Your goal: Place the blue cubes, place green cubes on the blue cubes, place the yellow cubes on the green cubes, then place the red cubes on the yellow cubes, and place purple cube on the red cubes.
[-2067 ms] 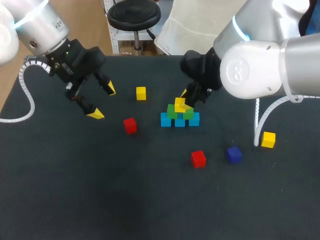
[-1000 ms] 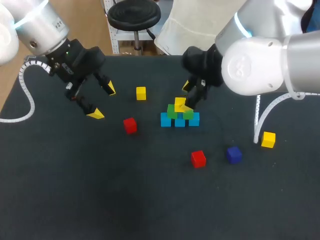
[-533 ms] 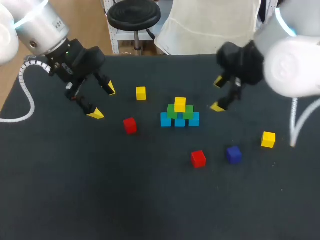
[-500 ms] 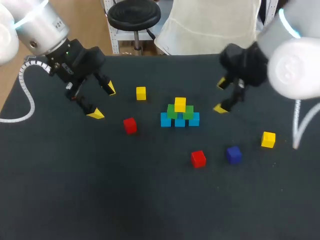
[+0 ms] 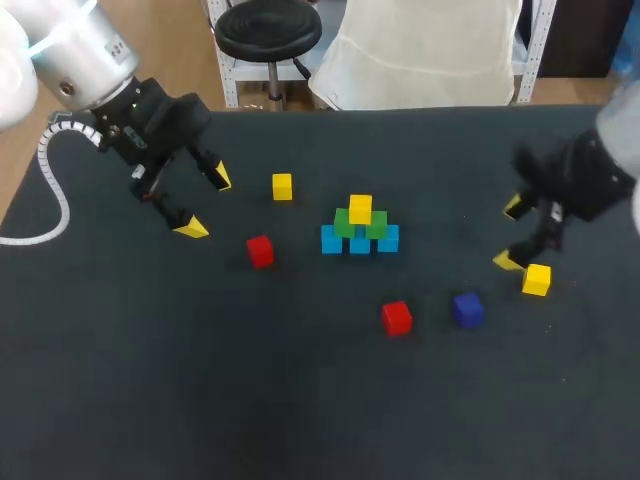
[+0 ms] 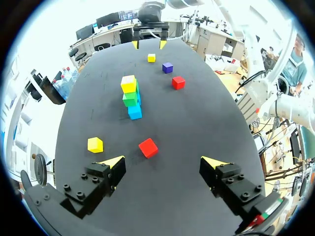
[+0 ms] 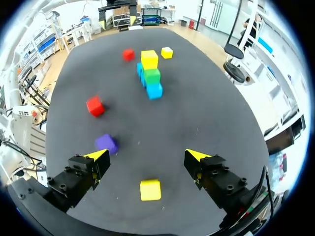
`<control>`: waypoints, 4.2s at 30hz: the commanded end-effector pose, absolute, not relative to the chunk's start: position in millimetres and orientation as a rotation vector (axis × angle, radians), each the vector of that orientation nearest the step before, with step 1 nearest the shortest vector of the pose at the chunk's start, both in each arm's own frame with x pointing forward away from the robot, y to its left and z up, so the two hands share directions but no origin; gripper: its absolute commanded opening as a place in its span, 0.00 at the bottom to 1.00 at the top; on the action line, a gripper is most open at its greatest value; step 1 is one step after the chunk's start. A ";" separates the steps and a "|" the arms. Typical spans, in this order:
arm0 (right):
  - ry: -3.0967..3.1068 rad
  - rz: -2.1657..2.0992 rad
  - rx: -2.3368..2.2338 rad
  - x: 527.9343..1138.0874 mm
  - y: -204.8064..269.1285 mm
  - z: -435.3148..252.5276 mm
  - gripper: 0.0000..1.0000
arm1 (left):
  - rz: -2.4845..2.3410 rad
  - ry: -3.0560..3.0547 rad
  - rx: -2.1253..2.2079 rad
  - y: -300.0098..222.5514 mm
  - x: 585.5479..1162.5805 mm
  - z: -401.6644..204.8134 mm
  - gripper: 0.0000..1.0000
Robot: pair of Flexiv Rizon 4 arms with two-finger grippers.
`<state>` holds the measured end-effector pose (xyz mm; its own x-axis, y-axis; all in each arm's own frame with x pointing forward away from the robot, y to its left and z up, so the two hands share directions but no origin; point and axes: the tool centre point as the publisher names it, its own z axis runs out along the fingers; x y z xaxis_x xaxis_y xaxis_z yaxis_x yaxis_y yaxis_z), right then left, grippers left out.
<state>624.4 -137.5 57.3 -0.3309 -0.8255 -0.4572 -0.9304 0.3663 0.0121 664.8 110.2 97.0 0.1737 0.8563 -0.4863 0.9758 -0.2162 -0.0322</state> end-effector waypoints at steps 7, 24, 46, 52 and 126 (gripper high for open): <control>2.258 0.259 -1.459 607.2 -170.2 42.4 1.00 | -0.592 1.751 2.168 111.0 665.0 96.5 1.00; 2.206 0.401 -1.553 610.8 -196.3 19.1 1.00 | -0.592 1.751 2.168 111.0 665.0 96.5 1.00; 2.176 0.525 -1.591 608.4 -194.1 -2.2 1.00 | -0.592 1.751 2.168 111.0 665.0 96.5 1.00; 2.170 0.528 -1.597 608.4 -193.6 -2.6 0.98 | -0.592 1.751 2.168 111.0 665.0 96.5 1.00; 1.993 0.556 -1.793 701.0 -13.8 72.8 0.00 | -0.592 1.751 2.168 111.0 665.0 96.5 1.00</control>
<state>703.8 -13.9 74.5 -0.0986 -0.8380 -0.5367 -0.9948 0.0960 0.0327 664.8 110.2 97.0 0.1737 0.8564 -0.4862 0.9758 -0.2162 -0.0322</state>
